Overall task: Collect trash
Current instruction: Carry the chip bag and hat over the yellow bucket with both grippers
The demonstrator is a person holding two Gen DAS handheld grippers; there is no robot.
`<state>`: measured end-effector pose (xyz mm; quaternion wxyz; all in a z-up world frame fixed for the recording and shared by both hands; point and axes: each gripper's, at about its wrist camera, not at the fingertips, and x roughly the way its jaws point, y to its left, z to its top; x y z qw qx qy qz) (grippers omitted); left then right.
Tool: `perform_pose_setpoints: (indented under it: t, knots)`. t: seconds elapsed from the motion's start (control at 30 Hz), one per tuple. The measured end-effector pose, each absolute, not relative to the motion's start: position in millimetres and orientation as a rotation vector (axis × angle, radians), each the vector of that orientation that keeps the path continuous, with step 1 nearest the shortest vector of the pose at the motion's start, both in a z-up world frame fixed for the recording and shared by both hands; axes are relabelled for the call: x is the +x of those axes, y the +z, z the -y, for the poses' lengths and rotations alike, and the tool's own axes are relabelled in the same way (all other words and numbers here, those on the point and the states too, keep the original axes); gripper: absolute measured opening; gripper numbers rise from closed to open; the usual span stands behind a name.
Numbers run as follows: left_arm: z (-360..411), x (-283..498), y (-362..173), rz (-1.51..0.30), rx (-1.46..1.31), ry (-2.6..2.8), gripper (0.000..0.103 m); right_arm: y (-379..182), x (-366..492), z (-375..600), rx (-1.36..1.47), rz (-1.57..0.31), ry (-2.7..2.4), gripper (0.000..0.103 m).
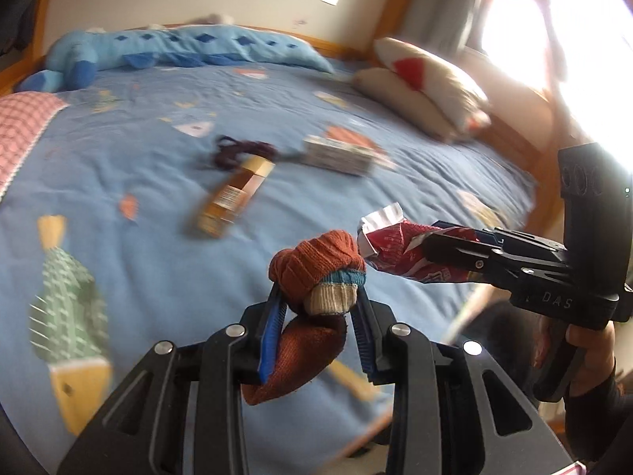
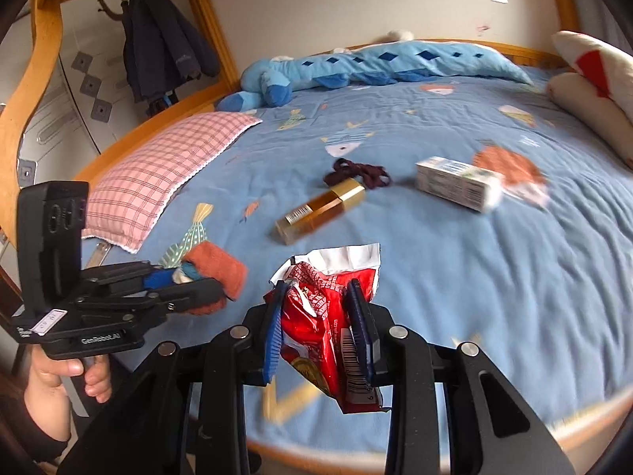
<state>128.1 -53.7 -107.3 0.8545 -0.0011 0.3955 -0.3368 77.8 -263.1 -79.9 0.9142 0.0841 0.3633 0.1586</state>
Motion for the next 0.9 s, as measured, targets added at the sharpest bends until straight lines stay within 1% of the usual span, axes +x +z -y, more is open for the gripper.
perform_pose_setpoints:
  t: [0.23,0.6,0.73,0.9]
  knots:
    - [124,73,-104,-0.836,0.05,-0.896,0.034,-73,-7,322,0.229,-0.697,0.192,0.03]
    - [247,-14,-102,-0.806,0.216,-1.19,0.034,-87,-130,418,0.353,-0.658,-0.104,0.03]
    - [287,-44,-109,-0.816,0.28,-1.284,0.034,-96,-172,442,0.383,-0.671,-0.21,0.03]
    - [327,-76,-128,-0.862,0.351,-1.38,0.034,-120,-224,467,0.444,-0.716,-0.322,0.03]
